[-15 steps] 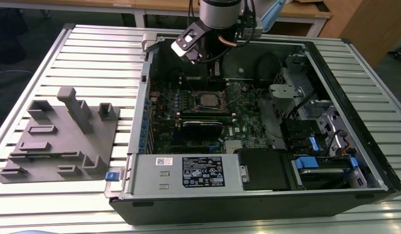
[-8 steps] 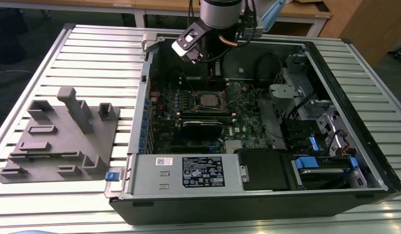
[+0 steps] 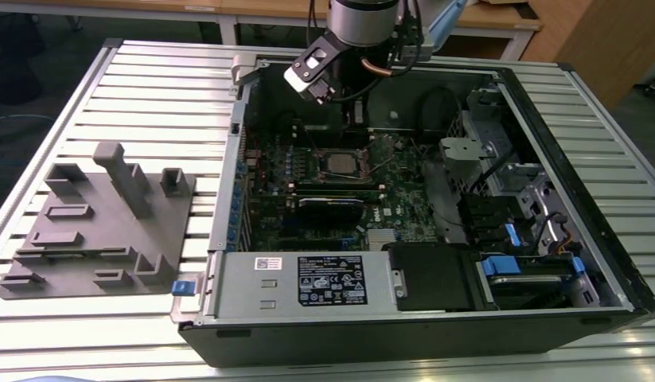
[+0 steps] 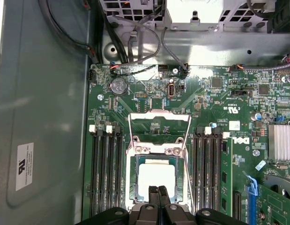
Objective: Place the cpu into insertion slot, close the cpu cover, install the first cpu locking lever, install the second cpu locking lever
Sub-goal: 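Close the cpu cover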
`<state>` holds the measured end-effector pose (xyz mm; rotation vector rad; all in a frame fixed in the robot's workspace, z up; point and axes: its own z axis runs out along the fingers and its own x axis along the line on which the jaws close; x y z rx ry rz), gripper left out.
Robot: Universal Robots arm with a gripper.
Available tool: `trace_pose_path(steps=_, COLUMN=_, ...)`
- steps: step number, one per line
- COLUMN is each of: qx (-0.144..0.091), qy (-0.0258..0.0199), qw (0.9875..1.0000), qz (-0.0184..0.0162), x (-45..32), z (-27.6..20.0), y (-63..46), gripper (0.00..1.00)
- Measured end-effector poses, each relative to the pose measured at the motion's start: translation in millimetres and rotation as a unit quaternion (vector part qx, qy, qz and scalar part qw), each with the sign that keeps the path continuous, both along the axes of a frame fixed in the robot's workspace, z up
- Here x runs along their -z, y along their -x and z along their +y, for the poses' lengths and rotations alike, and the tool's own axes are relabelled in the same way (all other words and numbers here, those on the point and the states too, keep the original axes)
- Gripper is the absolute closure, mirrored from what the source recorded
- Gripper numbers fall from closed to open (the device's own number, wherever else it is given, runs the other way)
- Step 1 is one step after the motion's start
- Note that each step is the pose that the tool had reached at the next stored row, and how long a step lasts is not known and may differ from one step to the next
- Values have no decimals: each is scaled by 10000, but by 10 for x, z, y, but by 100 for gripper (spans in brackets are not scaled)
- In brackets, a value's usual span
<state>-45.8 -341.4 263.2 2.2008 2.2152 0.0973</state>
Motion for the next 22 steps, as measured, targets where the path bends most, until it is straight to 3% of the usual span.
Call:
trace_pose_path(steps=11, qx=0, qy=0, qw=10000, qz=0, x=0, z=0, y=-36, gripper=89)
trace_pose_path(steps=22, qx=0, qy=0, qw=10000, qz=0, x=1, z=0, y=-155, gripper=89)
